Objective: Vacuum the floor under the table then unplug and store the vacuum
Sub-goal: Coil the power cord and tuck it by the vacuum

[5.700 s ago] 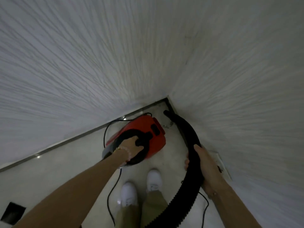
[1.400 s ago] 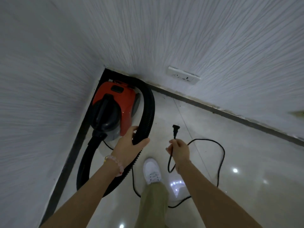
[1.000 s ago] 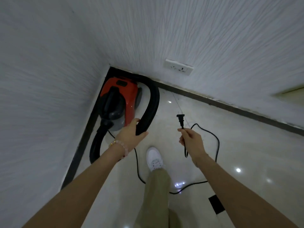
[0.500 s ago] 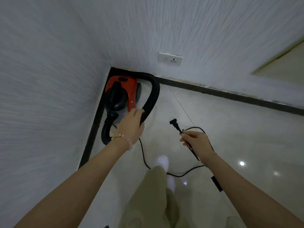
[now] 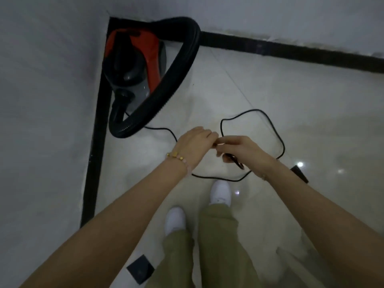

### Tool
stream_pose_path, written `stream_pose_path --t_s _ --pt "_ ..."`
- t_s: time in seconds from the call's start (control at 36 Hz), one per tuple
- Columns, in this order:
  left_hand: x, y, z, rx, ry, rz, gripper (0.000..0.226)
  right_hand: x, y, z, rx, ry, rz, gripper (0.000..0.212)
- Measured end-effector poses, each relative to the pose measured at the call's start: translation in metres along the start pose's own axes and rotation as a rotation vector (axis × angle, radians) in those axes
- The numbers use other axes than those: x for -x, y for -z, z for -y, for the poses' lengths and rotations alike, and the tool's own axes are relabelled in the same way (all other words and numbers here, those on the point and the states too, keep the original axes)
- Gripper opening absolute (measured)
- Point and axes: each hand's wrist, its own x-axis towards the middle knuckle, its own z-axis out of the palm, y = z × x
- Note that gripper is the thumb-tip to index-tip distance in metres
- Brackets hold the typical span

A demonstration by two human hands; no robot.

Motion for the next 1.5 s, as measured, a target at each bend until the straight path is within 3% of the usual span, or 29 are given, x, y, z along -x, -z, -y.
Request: stream_pose_path --t_s 0.14,0.31,0.42,0.47,0.53,0.67,0.72,0.83,0.89,1.0,1.19,1.31,1.44,1.5 --pt "0.027 -0.027 0.053 0.327 0.483 -0.095 0.013 -0.019 0.016 -0.051 0.265 0.015 -0.075 0.03" --pt "0.021 -0.065 0.073 0.537 0.637 -0.137 0.017 -0.058 0.044 -0.089 0.32 0.099 -0.188 0.014" --pt "-0.032 -0.091 0.073 0.69 0.585 -0.04 0.017 -0.103 0.064 -0.087 0.182 0.152 -0.303 0.018" --pt "-0.061 -0.105 0.08 0.705 0.495 -0.034 0.033 -0.129 0.072 -0.077 0.05 0.215 -0.298 0.02" --pt "-0.092 -0.115 0.093 0.679 0.453 -0.1 0.044 -0.153 0.078 -0.064 0.034 0.277 -0.266 0.02" --pt "-0.158 -0.123 0.119 0.751 0.317 -0.312 0.034 -0.205 0.087 -0.039 0.044 0.408 -0.258 0.024" --pt "-0.173 -0.125 0.126 0.807 0.261 -0.272 0.037 -0.223 0.087 -0.034 -0.092 0.418 -0.248 0.027" --pt "-0.187 -0.136 0.13 0.986 0.187 -0.026 0.058 -0.248 0.084 -0.028 -0.625 0.342 -0.144 0.026" --pt "-0.19 -0.147 0.126 1.039 0.178 0.021 0.072 -0.254 0.084 -0.028 -0.821 0.29 -0.113 0.03" --pt "-0.189 -0.169 0.113 0.973 0.249 -0.001 0.079 -0.256 0.085 -0.032 -0.885 0.28 -0.135 0.034" --pt "-0.185 -0.18 0.125 0.868 0.218 -0.144 0.008 -0.254 0.093 -0.06 -0.338 0.39 -0.178 0.036" --pt "-0.175 -0.174 0.144 1.071 0.306 -0.357 0.02 -0.258 0.086 -0.088 -0.069 0.4 -0.234 0.019" --pt "-0.145 -0.165 0.164 1.349 0.419 -0.587 0.025 -0.276 0.063 -0.138 0.748 0.298 -0.098 0.054" --pt "-0.127 -0.16 0.17 1.411 0.445 -0.601 0.023 -0.285 0.051 -0.154 1.064 0.297 -0.07 0.052"
